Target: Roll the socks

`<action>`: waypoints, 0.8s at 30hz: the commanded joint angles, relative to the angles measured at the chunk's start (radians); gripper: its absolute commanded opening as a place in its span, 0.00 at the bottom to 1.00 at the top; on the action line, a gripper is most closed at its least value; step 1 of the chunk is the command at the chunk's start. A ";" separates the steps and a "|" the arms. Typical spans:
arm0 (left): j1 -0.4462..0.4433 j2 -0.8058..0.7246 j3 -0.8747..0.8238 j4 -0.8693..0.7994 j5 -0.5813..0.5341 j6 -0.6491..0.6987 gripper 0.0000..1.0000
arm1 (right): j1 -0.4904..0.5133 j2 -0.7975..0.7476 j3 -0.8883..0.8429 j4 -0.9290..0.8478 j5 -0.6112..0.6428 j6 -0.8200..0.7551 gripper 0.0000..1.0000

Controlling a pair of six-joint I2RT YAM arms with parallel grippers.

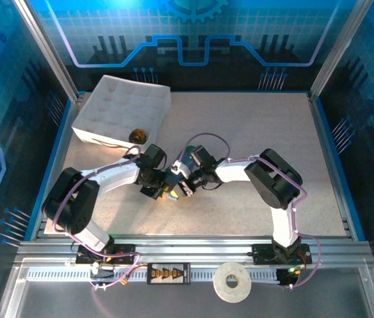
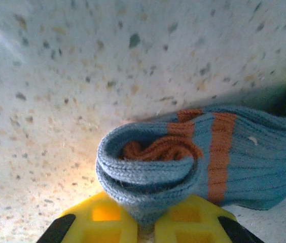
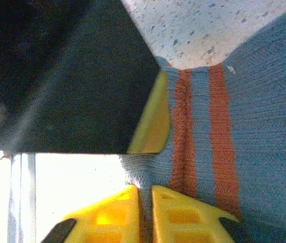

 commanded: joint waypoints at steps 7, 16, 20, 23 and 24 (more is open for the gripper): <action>-0.012 0.104 0.071 -0.339 0.019 -0.061 0.00 | 0.164 -0.371 -0.335 0.278 0.460 -0.330 0.43; -0.011 0.190 0.141 -0.369 0.044 -0.035 0.00 | 0.345 -0.317 -0.298 0.307 0.781 -0.528 0.48; -0.006 0.220 0.167 -0.373 0.051 -0.021 0.00 | 0.375 -0.237 -0.252 0.297 0.844 -0.553 0.47; -0.002 0.233 0.182 -0.371 0.056 -0.011 0.00 | 0.381 -0.195 -0.220 0.272 0.867 -0.553 0.42; -0.003 0.236 0.185 -0.370 0.059 -0.009 0.00 | 0.384 -0.180 -0.209 0.265 0.890 -0.553 0.41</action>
